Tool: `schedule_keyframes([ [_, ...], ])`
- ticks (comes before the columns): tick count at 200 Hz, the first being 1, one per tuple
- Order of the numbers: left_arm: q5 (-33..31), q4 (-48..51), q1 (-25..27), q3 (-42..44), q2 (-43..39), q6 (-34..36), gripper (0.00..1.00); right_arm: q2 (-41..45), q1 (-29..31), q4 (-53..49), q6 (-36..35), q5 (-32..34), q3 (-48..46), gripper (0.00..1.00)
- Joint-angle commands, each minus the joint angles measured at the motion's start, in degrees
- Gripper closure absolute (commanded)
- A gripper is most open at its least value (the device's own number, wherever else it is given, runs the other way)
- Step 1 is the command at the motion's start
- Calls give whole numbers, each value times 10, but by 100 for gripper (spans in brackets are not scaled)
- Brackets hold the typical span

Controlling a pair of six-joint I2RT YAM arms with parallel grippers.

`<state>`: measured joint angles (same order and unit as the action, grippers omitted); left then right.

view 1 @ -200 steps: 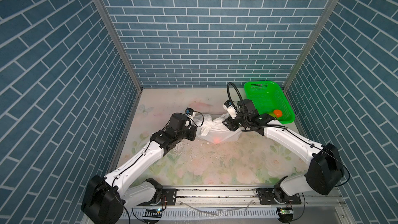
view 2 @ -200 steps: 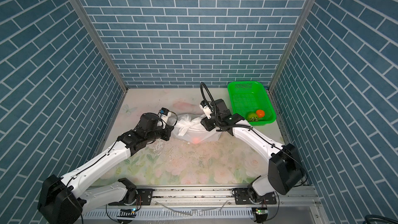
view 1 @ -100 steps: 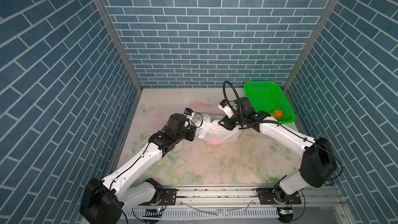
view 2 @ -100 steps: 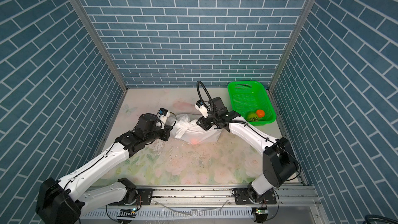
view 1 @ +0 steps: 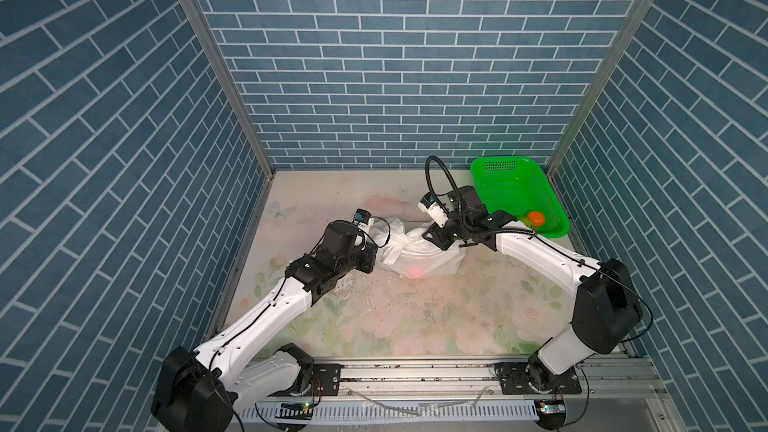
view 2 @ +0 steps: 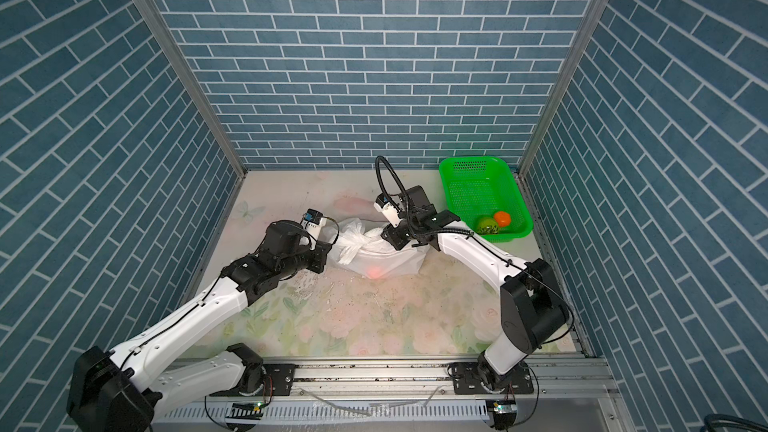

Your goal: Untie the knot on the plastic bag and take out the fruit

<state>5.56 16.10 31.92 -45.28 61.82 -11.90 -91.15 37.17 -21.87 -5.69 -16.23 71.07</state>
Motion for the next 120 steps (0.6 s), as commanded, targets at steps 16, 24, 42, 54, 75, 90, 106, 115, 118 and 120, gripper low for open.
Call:
schedule_keyframes([
  [16,-10,10,2,8,-1,9,100,49,-4,19,-2,-20,-12,96],
  [24,-11,9,2,10,0,9,100,56,-5,21,1,-21,-18,100],
  [42,-17,11,2,15,-2,8,100,73,-8,26,10,-17,-35,100],
  [54,-21,12,2,18,-3,7,100,84,-14,34,19,-16,-51,100],
  [75,-30,16,2,24,-4,6,100,106,-38,67,56,-29,-91,100],
  [90,-39,20,1,28,-6,7,100,120,-62,95,93,-37,-120,100],
  [106,-45,25,1,27,-6,7,100,130,-81,109,118,-41,-139,100],
  [115,-39,28,2,20,-6,10,100,132,-83,107,116,-43,-140,100],
  [118,-36,29,2,18,-7,11,100,133,-83,104,114,-45,-138,100],
  [120,-35,29,2,16,-7,12,98,132,-83,102,114,-47,-137,100],
])
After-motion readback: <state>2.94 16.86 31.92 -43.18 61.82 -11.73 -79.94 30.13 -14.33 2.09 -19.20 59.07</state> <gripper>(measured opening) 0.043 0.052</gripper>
